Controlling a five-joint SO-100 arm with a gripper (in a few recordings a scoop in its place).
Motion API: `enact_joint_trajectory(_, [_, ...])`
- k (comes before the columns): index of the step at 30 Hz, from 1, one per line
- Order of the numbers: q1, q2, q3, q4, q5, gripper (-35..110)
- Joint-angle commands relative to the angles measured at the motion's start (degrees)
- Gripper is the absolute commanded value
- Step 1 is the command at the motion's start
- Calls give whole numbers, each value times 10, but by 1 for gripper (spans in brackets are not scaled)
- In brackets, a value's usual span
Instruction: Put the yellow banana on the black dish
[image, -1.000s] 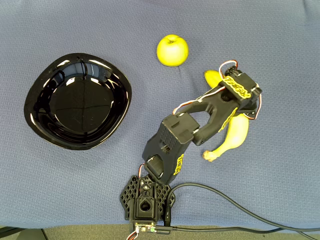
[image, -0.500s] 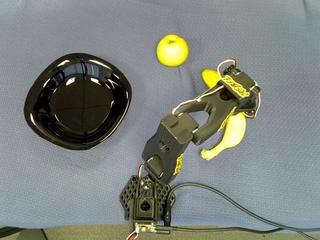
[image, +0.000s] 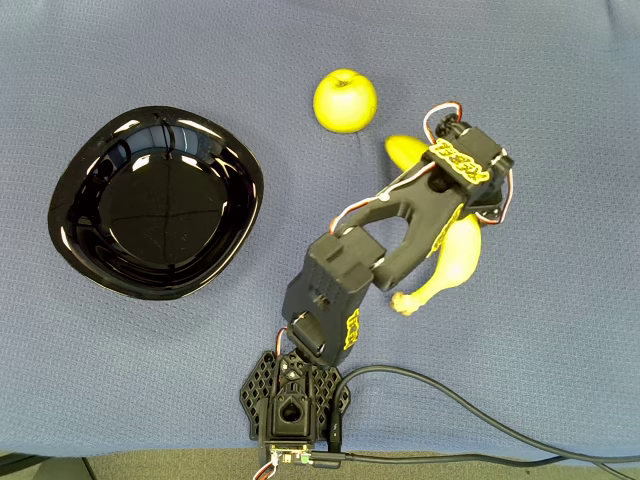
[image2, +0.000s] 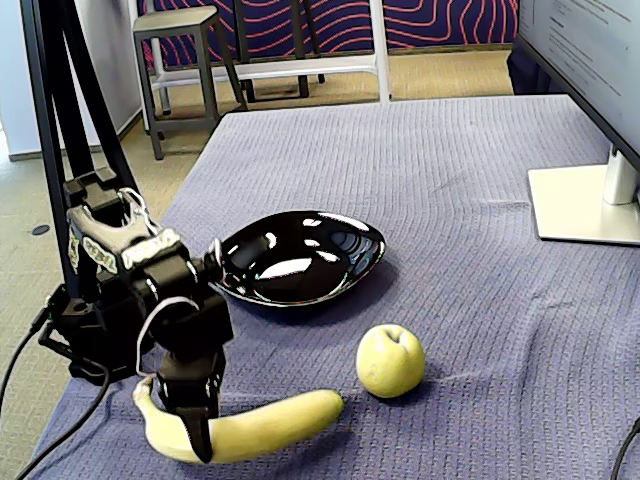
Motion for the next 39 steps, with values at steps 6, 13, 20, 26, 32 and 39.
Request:
enact_joint_trajectory(6, [-7,134,-55,51,1,0])
enact_joint_trajectory(13, [-59,200,-13,62,34,0])
enact_joint_trajectory(20, [-193,192,-7,84,116,0])
enact_joint_trajectory(26, [-316,183,-10,61,142,0])
enact_joint_trajectory(32, [-424,176,22,6,77,0])
enact_joint_trajectory(39, [-544,152,-7,32,17,0])
